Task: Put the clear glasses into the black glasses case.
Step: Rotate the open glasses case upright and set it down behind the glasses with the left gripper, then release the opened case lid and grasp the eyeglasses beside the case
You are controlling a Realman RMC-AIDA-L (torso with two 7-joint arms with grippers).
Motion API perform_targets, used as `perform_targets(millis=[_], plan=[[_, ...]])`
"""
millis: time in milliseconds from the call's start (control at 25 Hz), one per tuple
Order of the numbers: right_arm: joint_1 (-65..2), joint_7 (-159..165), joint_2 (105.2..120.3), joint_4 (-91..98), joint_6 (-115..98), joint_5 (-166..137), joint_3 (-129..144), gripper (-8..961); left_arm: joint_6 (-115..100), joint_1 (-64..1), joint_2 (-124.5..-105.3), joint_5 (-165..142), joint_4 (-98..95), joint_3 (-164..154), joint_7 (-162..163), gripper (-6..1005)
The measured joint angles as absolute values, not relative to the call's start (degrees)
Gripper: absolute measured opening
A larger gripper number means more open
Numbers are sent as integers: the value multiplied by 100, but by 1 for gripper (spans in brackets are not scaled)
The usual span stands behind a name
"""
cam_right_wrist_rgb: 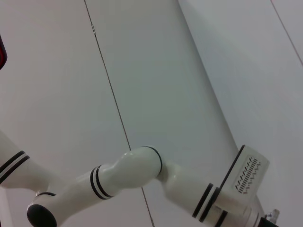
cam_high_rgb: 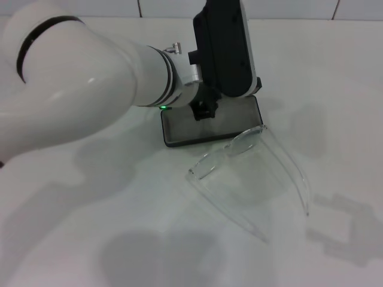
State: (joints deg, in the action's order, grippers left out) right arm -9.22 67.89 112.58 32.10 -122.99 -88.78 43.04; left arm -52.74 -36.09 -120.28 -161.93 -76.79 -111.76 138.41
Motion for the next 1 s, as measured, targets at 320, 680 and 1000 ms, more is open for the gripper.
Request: perform_targets(millis=[320, 680, 1000], plan=[[-954, 6786, 11259, 3188, -12237, -8874, 4306, 704, -5249, -3640, -12032, -16161, -7625, -11569, 13797, 291], [-958, 6776, 11259, 3190, -12207, -8865, 4306, 705, -5140, -3639, -12032, -16202, -7616, -11845, 13711, 309], [-958, 6776, 11259, 3187, -12163, -8876, 4307, 705, -5107, -3661, -12027, -16221, -7634, -11849, 13702, 360]])
